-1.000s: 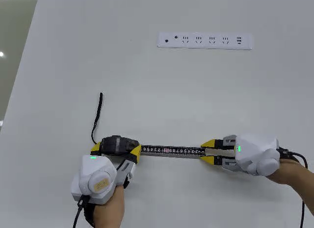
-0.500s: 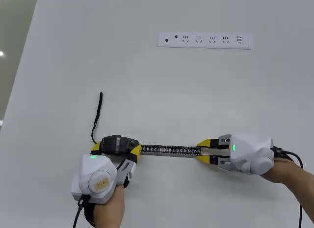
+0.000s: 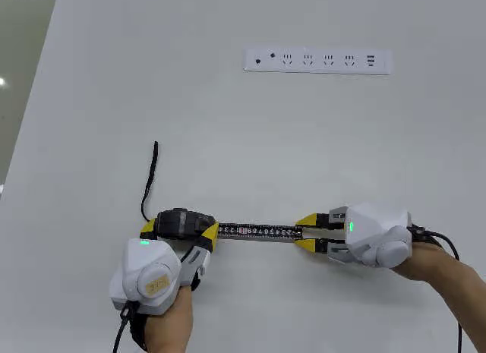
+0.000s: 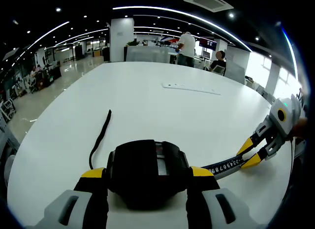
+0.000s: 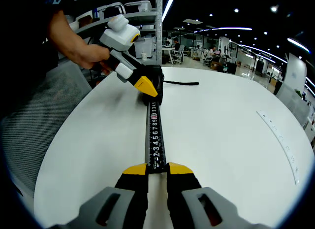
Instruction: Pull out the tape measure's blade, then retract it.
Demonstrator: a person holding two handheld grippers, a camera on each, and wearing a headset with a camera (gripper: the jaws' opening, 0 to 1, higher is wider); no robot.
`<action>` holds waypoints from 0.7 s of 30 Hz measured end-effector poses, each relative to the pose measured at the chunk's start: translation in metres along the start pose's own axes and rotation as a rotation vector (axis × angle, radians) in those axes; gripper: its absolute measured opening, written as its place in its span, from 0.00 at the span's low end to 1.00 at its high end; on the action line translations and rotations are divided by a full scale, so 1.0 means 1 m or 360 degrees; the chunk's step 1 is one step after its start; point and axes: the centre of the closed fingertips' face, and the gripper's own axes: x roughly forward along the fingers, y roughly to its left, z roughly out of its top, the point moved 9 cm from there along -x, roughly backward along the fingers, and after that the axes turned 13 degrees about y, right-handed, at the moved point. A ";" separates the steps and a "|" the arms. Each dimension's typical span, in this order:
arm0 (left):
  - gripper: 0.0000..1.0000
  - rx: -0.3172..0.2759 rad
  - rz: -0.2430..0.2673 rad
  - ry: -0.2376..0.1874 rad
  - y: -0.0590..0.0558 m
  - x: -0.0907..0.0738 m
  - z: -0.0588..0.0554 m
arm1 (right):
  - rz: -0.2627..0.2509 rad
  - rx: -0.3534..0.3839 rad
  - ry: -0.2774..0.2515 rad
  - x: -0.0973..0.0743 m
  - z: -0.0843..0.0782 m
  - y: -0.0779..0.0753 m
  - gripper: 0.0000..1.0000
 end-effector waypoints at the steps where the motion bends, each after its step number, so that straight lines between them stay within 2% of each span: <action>1: 0.61 0.0000 0.0000 0.0000 0.000 0.000 0.000 | 0.0003 0.0005 -0.0005 0.001 0.001 0.001 0.12; 21: 0.61 0.0003 0.0000 0.0003 -0.001 0.000 0.000 | 0.0026 0.0003 -0.0039 0.020 0.020 0.000 0.13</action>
